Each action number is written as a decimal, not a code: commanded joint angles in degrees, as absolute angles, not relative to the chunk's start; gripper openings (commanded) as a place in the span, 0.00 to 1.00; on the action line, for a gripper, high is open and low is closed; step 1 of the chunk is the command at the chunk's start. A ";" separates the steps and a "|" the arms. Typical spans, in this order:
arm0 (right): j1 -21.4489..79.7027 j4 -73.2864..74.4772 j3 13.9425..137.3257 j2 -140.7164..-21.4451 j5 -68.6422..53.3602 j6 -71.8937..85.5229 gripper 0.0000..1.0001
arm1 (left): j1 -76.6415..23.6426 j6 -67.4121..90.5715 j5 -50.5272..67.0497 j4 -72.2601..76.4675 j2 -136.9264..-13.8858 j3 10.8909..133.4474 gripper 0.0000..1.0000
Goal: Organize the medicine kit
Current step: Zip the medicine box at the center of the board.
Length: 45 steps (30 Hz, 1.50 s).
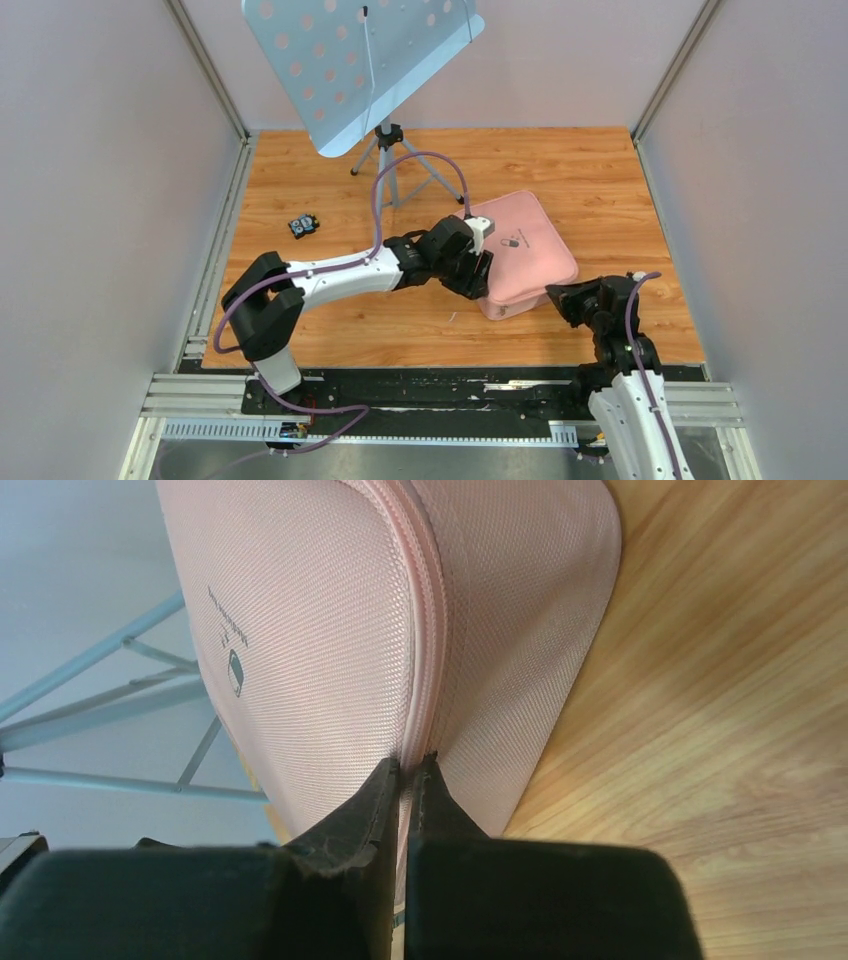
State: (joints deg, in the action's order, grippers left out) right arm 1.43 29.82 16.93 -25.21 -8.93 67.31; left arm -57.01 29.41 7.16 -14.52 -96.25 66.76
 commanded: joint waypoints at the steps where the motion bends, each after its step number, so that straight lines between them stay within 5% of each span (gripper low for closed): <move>1: 1.40 35.46 20.85 -21.16 -2.02 65.76 0.00 | -57.29 25.80 7.23 -13.60 -100.75 72.99 0.61; 12: 1.38 43.56 20.03 -13.39 -0.92 67.15 0.00 | -55.53 23.36 11.35 -13.63 -109.27 84.60 0.61; 13: 1.33 43.44 20.04 -13.59 -1.46 67.03 0.03 | -55.39 23.15 11.12 -13.69 -109.00 84.62 0.61; 16: 1.35 43.16 20.40 -14.50 -2.86 66.97 0.44 | -55.36 22.81 9.79 -14.47 -106.80 84.02 0.61; 19: 1.40 42.87 20.97 -14.87 -4.80 67.43 0.55 | -55.48 23.70 9.23 -14.93 -103.99 81.69 0.62; 27: 1.41 33.81 17.50 -17.54 -13.77 70.95 0.53 | -59.88 29.40 7.39 -6.39 -93.60 66.75 0.62; 36: 1.40 23.52 15.81 -26.12 -15.95 71.20 0.50 | -65.66 28.35 5.83 4.07 -96.79 63.67 0.60; 45: 1.41 21.47 13.65 -26.39 -15.95 73.21 0.22 | -65.66 29.60 -3.92 15.25 -97.39 56.78 0.53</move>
State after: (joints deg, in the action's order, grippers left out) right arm 1.10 26.06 14.13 -26.89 -16.01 71.55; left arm -65.84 29.10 3.57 8.21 -97.62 57.54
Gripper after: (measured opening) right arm 0.256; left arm 0.535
